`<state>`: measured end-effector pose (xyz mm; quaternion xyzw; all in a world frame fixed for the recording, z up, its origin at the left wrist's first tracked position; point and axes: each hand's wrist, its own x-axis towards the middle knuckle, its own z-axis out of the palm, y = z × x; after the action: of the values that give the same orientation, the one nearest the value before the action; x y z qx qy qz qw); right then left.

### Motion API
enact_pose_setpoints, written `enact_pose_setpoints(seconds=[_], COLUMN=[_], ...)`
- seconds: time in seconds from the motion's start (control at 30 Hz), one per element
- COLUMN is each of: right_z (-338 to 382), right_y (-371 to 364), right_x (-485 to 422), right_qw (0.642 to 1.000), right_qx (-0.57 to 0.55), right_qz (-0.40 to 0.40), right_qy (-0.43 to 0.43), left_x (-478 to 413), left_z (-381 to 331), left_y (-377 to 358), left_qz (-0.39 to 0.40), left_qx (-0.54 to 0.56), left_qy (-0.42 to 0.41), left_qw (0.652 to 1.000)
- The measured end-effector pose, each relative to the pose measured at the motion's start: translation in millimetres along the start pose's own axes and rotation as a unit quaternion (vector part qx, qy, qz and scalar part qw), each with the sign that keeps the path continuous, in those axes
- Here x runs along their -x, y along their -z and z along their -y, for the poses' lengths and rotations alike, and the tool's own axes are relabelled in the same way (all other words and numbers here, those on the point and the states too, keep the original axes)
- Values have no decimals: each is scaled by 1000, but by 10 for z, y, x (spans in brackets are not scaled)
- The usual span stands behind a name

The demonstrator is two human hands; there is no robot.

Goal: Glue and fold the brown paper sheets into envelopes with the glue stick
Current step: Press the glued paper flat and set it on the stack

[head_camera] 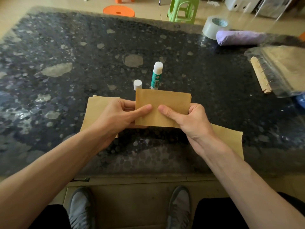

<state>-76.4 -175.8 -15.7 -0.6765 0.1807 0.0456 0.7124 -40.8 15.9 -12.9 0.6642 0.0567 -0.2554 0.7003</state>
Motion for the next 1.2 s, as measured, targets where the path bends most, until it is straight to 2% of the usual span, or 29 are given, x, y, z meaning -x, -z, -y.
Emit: enact_pose_setpoints(seconds=[0.13,0.3,0.63,1.2], right_z=[-21,-13,-10,15], right_y=[-1,40,61,113], right_x=[-1,-49,-71,-93], right_qw=[1000,999,1000,999], right_qx=[13,29,14,1], right_qz=[15,-11,-3,-47], right_qy=[4,12,-4,-2], left_x=[-12,1,-25,-6], left_z=[2,23,-3,-45], left_y=[12,7,50,59], left_qz=[-3,26,-2,-44], left_qx=[-4,9,16,16], left_qy=[-3,-4,-5,-14], left_qw=[1000,1000,1000,999])
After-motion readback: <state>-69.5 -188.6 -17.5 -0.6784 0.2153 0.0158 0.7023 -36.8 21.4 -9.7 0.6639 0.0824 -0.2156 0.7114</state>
